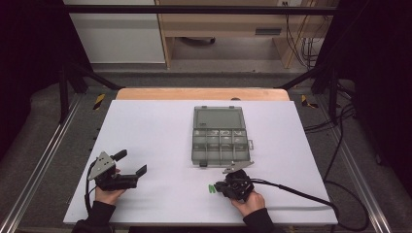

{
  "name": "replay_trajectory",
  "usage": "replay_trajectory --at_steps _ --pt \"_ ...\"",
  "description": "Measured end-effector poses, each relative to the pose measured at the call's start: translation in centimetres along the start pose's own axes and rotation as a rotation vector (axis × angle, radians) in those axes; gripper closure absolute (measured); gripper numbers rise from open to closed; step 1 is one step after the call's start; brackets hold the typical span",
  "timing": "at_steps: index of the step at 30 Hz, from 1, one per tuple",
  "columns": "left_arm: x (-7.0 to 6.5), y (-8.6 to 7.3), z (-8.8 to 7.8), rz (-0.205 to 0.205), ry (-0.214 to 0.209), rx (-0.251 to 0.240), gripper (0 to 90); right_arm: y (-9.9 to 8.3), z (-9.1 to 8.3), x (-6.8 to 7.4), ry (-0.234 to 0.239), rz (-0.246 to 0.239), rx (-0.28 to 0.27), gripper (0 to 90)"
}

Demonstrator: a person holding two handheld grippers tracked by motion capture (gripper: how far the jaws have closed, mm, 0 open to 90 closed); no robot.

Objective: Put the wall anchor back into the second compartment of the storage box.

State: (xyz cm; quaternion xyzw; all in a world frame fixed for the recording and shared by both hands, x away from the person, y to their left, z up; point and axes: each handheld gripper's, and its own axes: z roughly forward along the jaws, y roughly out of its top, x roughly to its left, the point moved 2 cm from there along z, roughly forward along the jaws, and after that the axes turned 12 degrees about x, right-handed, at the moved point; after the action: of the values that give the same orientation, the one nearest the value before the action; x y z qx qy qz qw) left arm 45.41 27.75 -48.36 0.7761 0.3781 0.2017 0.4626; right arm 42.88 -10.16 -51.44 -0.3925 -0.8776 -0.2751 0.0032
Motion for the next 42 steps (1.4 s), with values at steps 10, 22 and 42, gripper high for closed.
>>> replay_trajectory --at_steps 10,22,42 --pt "0.0 0.0 0.0 0.001 0.0 -0.001 1.0 0.1 -1.0 0.0 -0.003 -0.016 -0.023 84.5" --pt "0.0 0.0 0.0 0.001 0.0 0.002 0.9 0.8 -3.5 -0.3 -0.012 -0.02 -0.109 84.6" --pt "0.0 -0.1 0.3 0.004 -0.003 0.009 0.9 2.7 -7.1 -0.7 -0.053 -0.039 -0.233 84.6"
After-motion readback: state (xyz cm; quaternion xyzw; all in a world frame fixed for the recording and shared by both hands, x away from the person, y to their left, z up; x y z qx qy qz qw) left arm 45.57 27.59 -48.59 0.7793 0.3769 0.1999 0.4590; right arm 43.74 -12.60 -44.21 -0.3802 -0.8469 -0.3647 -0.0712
